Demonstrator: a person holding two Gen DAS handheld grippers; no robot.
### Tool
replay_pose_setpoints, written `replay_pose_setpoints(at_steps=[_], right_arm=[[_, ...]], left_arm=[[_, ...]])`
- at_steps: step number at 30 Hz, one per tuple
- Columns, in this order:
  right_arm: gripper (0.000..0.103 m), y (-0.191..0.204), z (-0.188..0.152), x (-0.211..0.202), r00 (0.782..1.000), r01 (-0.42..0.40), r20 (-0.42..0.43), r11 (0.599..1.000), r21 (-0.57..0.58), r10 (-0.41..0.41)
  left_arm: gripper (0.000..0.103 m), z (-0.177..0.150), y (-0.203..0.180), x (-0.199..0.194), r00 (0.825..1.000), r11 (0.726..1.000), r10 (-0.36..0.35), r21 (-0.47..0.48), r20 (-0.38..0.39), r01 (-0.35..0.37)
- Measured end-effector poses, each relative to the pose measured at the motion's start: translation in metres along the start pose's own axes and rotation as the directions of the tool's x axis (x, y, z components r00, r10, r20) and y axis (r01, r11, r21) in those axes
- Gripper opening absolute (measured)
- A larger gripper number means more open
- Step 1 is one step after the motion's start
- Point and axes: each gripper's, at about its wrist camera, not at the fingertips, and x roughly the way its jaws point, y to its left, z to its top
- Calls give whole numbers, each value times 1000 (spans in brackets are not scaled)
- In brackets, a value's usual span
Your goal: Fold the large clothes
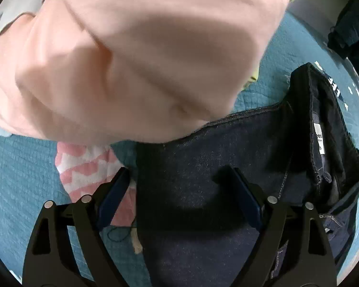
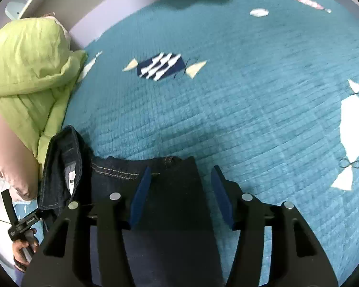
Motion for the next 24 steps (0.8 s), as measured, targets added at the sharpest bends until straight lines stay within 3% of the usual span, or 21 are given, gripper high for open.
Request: replay_pose_setpoints(at_steps=[3, 7, 10, 15, 18, 24], right_arm=[[51, 1, 2, 8, 999, -32, -37, 999, 18, 33], [51, 4, 3, 24, 995, 25, -98, 1000, 13, -24], [49, 11, -1, 33, 990, 80, -114, 996, -45, -85], [16, 26, -8, 24, 986, 143, -65, 981, -131, -152], [9, 29, -12, 8, 991, 133, -15, 981, -142, -136], [8, 40, -25, -44, 991, 102, 106, 975, -200, -82]], left_arm=[[83, 2, -1, 1, 1000, 1000, -3, -23, -7, 3], [81, 3, 3, 0, 999, 1000, 21, -9, -29, -21], [78, 18, -14, 10, 998, 999, 49, 5, -45, -48], [32, 23, -30, 2, 996, 995, 84, 57, -12, -84], [20, 22, -28, -8, 997, 995, 77, 61, 20, -78], [12, 4, -30, -51, 992, 996, 29, 76, 119, -38]])
